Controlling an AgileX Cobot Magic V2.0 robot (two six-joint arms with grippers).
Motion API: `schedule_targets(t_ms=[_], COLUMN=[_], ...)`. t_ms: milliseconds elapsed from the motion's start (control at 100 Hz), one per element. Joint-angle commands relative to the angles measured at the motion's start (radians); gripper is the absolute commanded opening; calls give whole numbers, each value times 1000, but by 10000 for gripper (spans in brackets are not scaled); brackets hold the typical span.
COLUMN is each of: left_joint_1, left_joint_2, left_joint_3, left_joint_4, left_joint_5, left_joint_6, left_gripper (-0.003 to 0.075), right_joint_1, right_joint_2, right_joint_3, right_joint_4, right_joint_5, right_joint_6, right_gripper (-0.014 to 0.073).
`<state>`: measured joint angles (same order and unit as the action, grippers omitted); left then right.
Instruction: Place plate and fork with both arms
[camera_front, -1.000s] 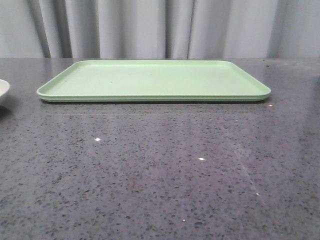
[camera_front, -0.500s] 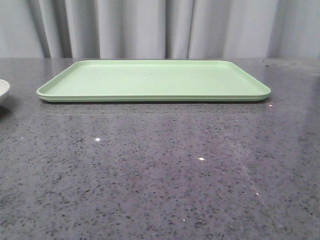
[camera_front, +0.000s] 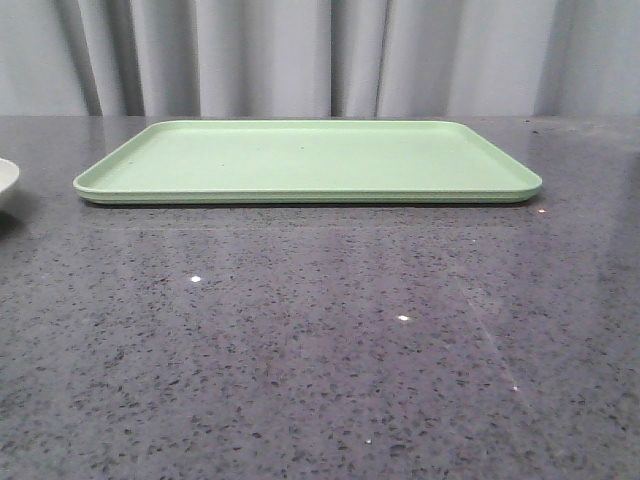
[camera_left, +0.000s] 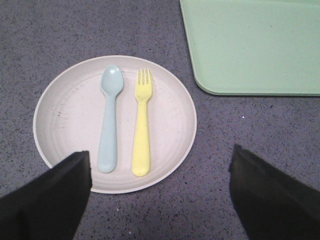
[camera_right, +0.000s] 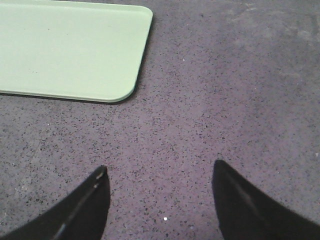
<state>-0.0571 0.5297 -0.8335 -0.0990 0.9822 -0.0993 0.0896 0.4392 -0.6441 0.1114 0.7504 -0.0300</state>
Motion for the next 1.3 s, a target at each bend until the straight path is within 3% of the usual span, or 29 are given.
schedule_targets(t_ms=[0, 310, 660, 960, 1290], left_joint_1=[-7, -7, 11, 183, 301], left_joint_2=[12, 27, 176, 308, 494], left_joint_3=[-32, -34, -38, -60, -138], left_joint_4=[-12, 220, 324, 324, 134], left_joint_5=[-83, -109, -129, -211, -245], left_joint_6=[-11, -68, -75, -41, 99], left_gripper=[605, 605, 605, 598, 598], right_joint_1=[-5, -5, -5, -5, -5], right_joint_2=[13, 13, 13, 13, 13], right_joint_3=[-33, -33, -33, -33, -33], right_joint_4=[2, 2, 2, 2, 2], right_joint_5=[-70, -88, -118, -123, -123], right_joint_6=[-4, -4, -4, -4, -4], right_gripper=[490, 490, 490, 490, 490])
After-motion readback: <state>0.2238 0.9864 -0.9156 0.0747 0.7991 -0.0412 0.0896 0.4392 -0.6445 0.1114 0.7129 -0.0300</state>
